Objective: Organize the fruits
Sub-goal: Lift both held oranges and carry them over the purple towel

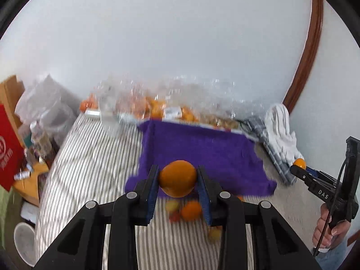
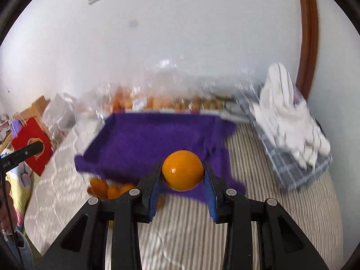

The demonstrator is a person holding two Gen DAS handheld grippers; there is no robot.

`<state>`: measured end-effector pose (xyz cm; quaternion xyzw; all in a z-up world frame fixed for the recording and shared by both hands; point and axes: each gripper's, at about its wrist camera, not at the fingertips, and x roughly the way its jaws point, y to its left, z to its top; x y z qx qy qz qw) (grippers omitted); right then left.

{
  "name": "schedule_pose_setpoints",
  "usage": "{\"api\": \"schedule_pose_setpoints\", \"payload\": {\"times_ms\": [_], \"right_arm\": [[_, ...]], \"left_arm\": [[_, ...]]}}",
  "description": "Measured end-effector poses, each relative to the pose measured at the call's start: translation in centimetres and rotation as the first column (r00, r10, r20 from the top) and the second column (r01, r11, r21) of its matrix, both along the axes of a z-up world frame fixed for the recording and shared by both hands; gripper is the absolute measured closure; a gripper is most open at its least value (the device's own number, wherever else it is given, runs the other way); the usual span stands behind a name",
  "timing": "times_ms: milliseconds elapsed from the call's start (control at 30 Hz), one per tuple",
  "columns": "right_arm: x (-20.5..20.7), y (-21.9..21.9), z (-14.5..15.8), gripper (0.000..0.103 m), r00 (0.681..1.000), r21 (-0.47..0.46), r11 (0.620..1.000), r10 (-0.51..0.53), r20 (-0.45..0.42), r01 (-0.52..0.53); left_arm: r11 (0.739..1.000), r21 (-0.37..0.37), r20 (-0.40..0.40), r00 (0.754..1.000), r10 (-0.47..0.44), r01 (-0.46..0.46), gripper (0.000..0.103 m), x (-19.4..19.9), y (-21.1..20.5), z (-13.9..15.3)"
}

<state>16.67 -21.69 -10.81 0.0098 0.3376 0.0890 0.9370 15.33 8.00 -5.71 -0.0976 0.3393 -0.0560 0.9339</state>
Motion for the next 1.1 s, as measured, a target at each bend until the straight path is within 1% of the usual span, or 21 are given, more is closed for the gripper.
{"api": "schedule_pose_setpoints", "payload": {"times_ms": [133,233,333,467,633,733,1033,1100], "right_arm": [[2.9,0.9,1.9,0.067,0.999,0.008,1.0,0.017,0.028,-0.017],[4.8,1.4,2.7,0.067,0.999,0.002,1.0,0.017,0.044,-0.017],[6.7,1.8,2.7,0.067,0.999,0.008,1.0,0.021,0.045,-0.022],[9.3,2.4,1.9,0.067,0.999,-0.006,1.0,0.028,0.042,-0.028],[11.8,2.6,0.1,0.067,0.999,-0.003,1.0,0.029,0.017,-0.029],[13.4,2.6,-1.6,0.067,1.0,-0.018,1.0,0.013,-0.008,-0.013],[15.8,2.6,-5.6,0.067,0.998,-0.041,0.999,-0.004,-0.065,0.001],[16.0,2.6,-6.5,0.067,0.997,-0.046,0.999,-0.003,-0.073,0.0]], "left_arm": [[1.0,0.012,0.016,1.0,0.004,-0.004,0.072,3.1,-0.2,1.7],[1.0,0.027,0.022,1.0,0.007,-0.008,0.072,5.1,-0.3,2.3],[0.999,0.037,0.019,1.0,0.011,-0.011,0.072,7.1,-0.4,2.3],[0.999,0.04,0.006,1.0,0.02,-0.02,0.072,9.8,-0.4,1.7],[1.0,0.024,-0.03,0.999,0.016,-0.015,0.072,13.0,-0.7,0.1],[0.999,0.032,-0.041,0.999,0.011,-0.01,0.072,14.4,-1.2,-1.1],[0.998,0.056,-0.141,0.99,-0.013,0.021,0.072,18.4,-2.3,-6.9],[0.997,0.069,-0.17,0.985,-0.02,0.032,0.072,19.1,-2.5,-7.7]]}}
